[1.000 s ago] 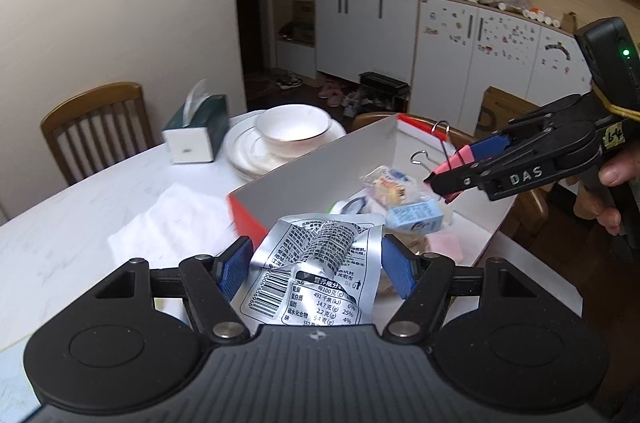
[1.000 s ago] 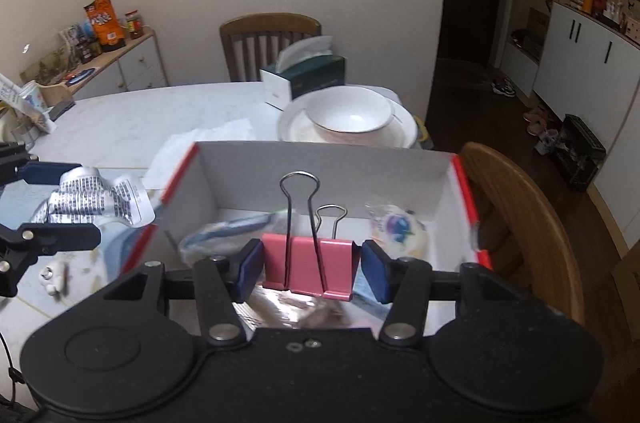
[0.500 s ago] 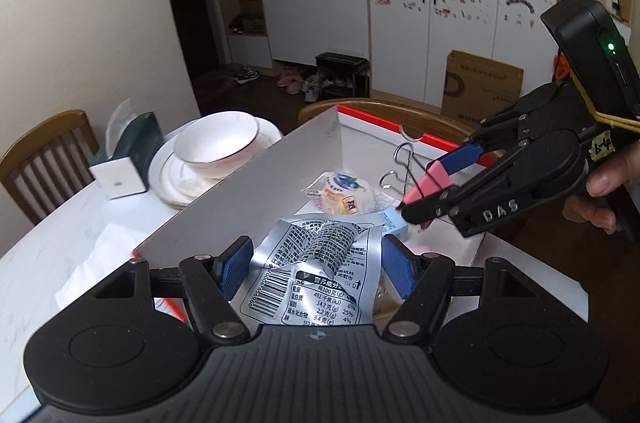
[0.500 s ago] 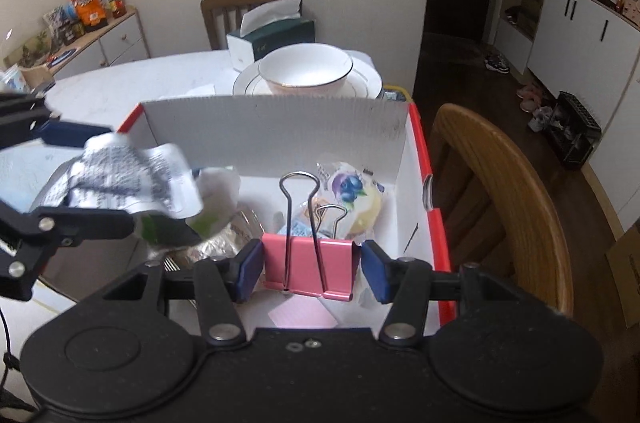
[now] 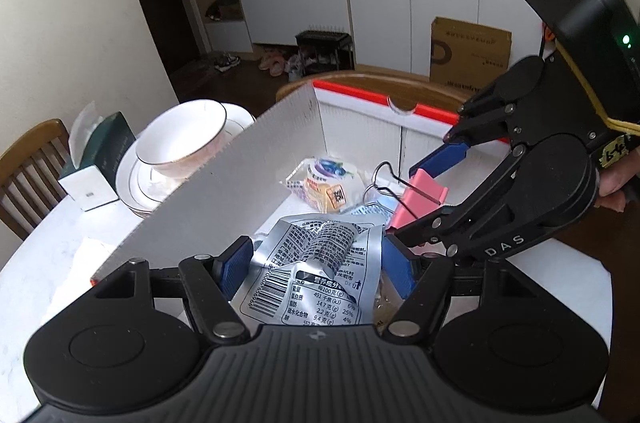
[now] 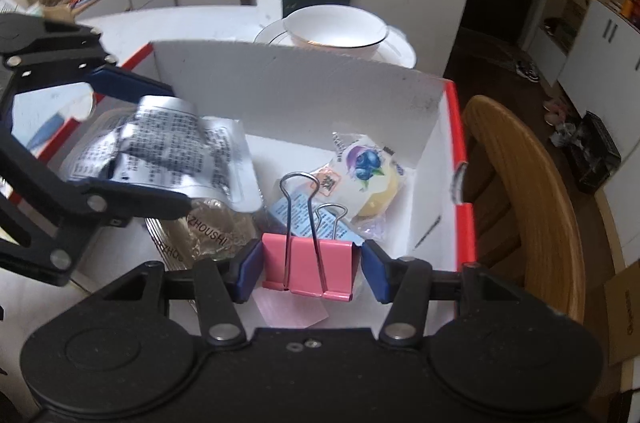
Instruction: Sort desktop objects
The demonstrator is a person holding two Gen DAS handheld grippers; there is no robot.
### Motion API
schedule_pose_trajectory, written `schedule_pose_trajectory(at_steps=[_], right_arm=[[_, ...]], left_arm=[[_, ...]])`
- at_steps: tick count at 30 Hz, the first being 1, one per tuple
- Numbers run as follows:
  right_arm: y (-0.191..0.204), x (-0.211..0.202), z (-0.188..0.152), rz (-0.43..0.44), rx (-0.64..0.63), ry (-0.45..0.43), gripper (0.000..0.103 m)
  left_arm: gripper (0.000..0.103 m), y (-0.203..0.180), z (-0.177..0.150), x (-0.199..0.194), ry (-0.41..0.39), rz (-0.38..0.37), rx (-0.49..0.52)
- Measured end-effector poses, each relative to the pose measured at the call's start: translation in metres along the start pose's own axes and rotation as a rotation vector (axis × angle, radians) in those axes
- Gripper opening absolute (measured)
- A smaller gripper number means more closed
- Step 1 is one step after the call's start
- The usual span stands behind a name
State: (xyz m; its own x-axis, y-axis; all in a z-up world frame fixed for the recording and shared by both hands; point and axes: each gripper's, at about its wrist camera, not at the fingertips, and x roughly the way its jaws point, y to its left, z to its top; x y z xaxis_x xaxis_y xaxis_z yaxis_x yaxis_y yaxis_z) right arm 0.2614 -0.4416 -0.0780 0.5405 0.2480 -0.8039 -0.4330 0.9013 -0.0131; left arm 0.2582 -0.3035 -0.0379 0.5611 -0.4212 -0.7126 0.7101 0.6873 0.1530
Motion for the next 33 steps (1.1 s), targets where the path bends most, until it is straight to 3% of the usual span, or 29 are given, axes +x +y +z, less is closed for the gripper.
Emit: schedule_pose_trajectory(at_steps=[10,24,33], right_arm=[[0.004,0.02,0.003,0.026,-0.016,0.08,0.053],[0.003,0.027,0.004,0.024,-0.022,0.107,0.055],[0.006,0.01,0.009,0.025,-0.055,0.054,0.07]], left_arm=[[0.07,0.005,-0.006,0.022,0.08,-0.041,-0.014],[0.071,0.008,-0.009,0.033,0.146,-0.053,-0.014],[0.071,0.014,-0.011,0.026,0.13,-0.068,-0.057]])
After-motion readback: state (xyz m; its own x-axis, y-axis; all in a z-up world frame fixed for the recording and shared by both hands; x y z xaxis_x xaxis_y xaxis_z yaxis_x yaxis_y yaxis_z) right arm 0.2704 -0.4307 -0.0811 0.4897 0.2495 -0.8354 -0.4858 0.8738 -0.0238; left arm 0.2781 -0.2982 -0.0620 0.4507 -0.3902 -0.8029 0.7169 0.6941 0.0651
